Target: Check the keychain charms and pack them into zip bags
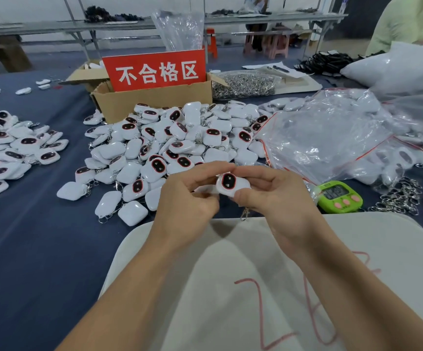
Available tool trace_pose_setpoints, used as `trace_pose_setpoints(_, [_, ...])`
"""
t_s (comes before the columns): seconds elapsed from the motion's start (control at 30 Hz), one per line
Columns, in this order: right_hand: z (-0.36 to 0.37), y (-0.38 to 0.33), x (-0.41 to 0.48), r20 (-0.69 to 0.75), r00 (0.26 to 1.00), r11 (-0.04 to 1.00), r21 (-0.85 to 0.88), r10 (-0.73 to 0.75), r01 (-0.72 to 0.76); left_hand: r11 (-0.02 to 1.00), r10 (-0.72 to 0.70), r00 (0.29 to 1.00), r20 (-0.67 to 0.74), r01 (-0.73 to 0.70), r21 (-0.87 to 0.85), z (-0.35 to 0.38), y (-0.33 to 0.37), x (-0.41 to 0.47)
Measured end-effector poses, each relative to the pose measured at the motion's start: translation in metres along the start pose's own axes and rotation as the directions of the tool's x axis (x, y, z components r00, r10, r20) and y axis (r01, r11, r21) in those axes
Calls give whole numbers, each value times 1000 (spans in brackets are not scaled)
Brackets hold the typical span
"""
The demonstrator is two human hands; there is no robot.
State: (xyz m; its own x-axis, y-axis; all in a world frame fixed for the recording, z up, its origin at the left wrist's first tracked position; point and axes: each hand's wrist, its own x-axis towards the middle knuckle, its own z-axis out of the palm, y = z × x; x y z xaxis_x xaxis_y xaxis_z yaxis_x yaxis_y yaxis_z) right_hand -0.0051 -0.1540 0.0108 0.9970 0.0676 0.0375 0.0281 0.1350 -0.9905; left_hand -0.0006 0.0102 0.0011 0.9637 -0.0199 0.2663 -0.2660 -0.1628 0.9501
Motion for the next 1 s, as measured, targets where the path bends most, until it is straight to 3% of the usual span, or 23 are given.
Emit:
trace_pose_setpoints(0.1, [-1,-3,-1,41,996,993,83,83,-86,992,71,997,-24,-69,102,3,-1,-1])
trace_pose_setpoints(0.23, [0,-4,1,-49,991,990,81,123,-119,990,98,994,-58,-91,109,1,-3,-1])
trace_pose_setpoints(0.43, [8,-2,-3,-101,987,975,-200,-123,101,990,72,995,-67,-63,128,3,-4,0])
trace_pose_setpoints(0.87, [7,-1,-3,-88,981,967,-205,-175,154,984,118,992,-33,-113,135,3,-2,1])
trace_pose_setpoints(1.0, [11,2,-4,-161,950,904,-384,-268,190,983,143,987,-67,-134,128,3,-6,1])
